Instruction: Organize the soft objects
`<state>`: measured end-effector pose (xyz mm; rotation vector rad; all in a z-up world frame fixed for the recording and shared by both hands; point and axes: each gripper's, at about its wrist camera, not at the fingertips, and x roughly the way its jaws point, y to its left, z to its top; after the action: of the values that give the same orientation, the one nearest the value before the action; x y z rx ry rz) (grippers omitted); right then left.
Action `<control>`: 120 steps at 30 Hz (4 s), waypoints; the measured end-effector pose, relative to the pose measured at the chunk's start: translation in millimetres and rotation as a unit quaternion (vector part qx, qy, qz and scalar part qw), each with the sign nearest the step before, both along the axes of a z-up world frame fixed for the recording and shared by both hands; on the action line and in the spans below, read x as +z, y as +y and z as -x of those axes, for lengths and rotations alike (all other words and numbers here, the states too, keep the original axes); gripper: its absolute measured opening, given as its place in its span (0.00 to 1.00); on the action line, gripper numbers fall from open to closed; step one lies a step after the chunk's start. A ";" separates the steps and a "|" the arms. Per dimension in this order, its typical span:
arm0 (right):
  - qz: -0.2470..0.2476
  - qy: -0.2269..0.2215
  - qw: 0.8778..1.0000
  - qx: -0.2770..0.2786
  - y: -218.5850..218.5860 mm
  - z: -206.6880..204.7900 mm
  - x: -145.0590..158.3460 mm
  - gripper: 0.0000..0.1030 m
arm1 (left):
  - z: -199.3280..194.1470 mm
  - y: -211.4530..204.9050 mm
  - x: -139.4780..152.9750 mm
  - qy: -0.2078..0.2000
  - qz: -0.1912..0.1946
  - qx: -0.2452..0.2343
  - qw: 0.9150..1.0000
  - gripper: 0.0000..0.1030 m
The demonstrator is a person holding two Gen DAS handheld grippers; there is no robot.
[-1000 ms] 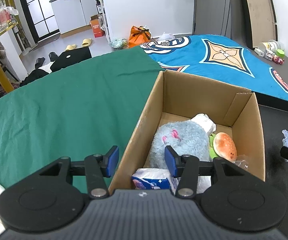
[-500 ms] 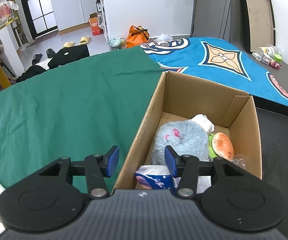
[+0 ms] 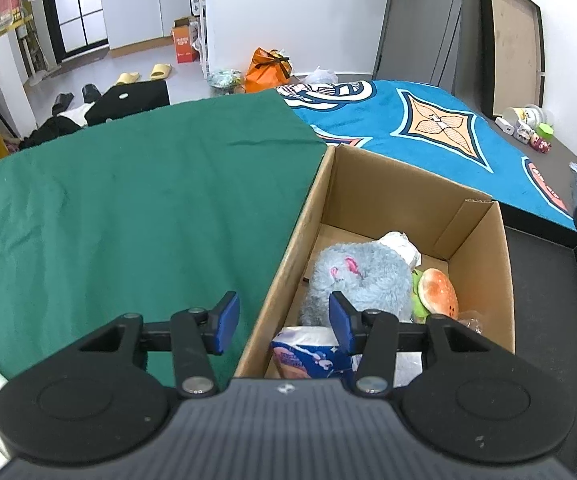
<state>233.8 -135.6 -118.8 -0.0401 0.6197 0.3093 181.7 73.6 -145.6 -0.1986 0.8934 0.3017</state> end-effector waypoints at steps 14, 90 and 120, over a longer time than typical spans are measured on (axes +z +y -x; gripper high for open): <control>0.020 -0.005 0.999 0.035 49.1 0.4 6.1 0.24 | 3.2 19.4 -5.6 -0.008 0.038 0.004 0.999 0.36; -0.141 0.032 0.987 -0.069 -92.4 117.2 61.5 0.97 | 86.7 -58.0 121.3 -0.024 -0.022 -0.102 0.994 0.71; -0.109 0.022 0.992 -0.062 -110.7 194.0 110.3 1.00 | 185.0 -57.6 188.0 -0.088 -0.022 -0.106 0.990 0.99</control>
<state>39.8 -246.2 -8.5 0.2157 0.6255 0.2558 -3.3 16.0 42.4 -0.0861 0.7251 0.1047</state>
